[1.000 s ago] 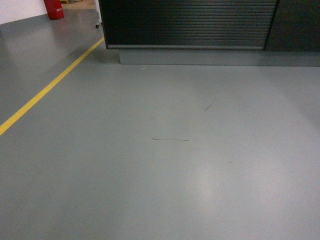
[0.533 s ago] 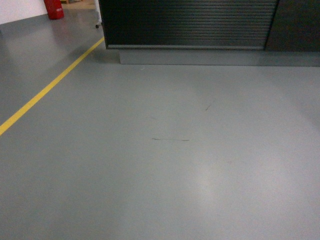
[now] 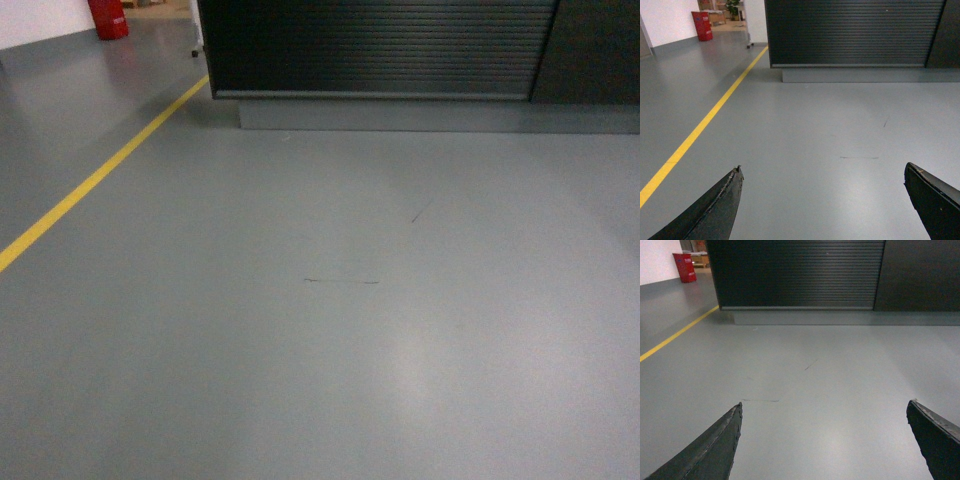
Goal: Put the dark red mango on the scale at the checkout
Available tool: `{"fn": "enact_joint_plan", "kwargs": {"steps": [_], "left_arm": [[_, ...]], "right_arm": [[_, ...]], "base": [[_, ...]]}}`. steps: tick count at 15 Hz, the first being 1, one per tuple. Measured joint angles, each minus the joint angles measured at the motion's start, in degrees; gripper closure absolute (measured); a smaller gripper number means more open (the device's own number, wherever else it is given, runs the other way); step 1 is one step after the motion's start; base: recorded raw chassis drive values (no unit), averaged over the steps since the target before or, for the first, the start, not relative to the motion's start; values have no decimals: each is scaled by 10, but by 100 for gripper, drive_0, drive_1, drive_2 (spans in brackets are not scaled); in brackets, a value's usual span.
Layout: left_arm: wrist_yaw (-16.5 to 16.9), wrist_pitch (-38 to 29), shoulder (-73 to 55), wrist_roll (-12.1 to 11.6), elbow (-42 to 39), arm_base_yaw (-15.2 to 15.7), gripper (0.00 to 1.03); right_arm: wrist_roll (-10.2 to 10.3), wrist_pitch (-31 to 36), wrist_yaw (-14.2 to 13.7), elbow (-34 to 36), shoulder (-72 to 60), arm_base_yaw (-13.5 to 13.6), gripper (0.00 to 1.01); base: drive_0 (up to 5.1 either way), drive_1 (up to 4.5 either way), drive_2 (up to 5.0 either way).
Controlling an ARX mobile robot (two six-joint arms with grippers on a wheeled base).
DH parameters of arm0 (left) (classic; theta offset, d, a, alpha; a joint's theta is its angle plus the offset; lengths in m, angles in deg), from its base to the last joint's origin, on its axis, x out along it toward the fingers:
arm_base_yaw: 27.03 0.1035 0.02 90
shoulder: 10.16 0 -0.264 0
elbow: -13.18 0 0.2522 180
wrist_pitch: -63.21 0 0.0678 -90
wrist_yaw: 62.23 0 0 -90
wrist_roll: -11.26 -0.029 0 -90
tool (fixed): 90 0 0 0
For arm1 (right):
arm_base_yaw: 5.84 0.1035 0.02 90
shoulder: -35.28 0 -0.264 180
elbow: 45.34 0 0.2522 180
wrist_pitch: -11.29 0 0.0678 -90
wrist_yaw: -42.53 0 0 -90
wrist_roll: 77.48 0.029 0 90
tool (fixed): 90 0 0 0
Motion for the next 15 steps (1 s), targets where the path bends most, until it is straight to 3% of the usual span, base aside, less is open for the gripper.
{"fn": "enact_joint_plan", "kwargs": {"steps": [15], "left_arm": [[0,1,0,0,0,0,5]], "right_arm": [[0,-2,-1,0,0,0,3]], "base": [[3,425,-419]]}}
